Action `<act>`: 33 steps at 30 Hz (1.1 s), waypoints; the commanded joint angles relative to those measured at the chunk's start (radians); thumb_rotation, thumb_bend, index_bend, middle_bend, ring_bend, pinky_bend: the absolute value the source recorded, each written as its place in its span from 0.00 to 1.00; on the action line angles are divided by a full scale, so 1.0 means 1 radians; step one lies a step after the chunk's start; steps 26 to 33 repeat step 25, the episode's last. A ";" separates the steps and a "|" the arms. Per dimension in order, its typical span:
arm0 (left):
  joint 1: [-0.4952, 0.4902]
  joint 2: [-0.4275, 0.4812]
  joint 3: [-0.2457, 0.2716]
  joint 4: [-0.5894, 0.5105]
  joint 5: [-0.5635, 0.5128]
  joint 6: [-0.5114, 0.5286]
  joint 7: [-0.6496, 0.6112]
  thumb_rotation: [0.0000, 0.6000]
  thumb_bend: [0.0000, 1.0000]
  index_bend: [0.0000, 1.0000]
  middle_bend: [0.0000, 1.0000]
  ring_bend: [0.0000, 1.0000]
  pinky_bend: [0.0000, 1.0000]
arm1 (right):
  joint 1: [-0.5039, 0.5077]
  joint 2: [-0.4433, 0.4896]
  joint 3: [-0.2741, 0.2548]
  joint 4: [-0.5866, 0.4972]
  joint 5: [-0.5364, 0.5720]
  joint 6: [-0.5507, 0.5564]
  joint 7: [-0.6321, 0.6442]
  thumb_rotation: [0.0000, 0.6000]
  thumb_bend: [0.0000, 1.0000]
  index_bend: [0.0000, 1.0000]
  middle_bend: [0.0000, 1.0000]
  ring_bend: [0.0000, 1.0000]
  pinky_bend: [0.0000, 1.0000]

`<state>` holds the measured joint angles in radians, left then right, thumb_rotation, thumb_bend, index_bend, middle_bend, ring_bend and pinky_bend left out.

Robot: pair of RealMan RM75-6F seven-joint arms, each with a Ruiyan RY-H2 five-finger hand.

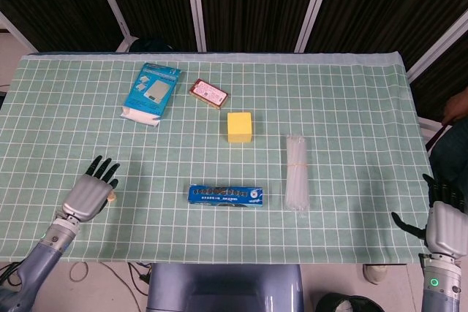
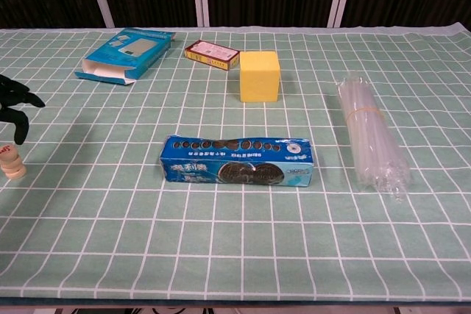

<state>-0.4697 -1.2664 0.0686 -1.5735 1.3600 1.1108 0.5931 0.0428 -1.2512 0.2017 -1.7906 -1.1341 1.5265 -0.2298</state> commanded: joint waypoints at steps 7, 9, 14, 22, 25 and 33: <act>0.051 0.055 -0.030 -0.041 0.041 0.116 -0.121 1.00 0.32 0.30 0.09 0.00 0.00 | -0.001 -0.001 -0.001 0.004 -0.007 0.005 0.000 1.00 0.27 0.12 0.06 0.02 0.00; 0.072 0.077 -0.035 -0.055 0.060 0.159 -0.170 1.00 0.31 0.26 0.09 0.00 0.00 | -0.001 -0.002 -0.002 0.004 -0.009 0.005 -0.001 1.00 0.27 0.12 0.06 0.02 0.00; 0.153 0.134 -0.034 -0.063 0.130 0.307 -0.339 1.00 0.29 0.06 0.04 0.00 0.00 | -0.001 -0.004 -0.005 0.006 -0.021 0.008 -0.001 1.00 0.27 0.12 0.06 0.02 0.00; 0.227 0.177 -0.011 -0.014 0.150 0.365 -0.475 1.00 0.28 0.00 0.01 0.00 0.00 | 0.001 0.004 -0.015 0.020 -0.062 0.003 0.028 1.00 0.27 0.12 0.06 0.02 0.00; 0.244 0.183 -0.011 0.011 0.142 0.365 -0.509 1.00 0.28 0.00 0.00 0.00 0.00 | 0.001 0.005 -0.019 0.029 -0.094 0.009 0.050 1.00 0.27 0.12 0.06 0.02 0.00; 0.244 0.183 -0.011 0.011 0.142 0.365 -0.509 1.00 0.28 0.00 0.00 0.00 0.00 | 0.001 0.005 -0.019 0.029 -0.094 0.009 0.050 1.00 0.27 0.12 0.06 0.02 0.00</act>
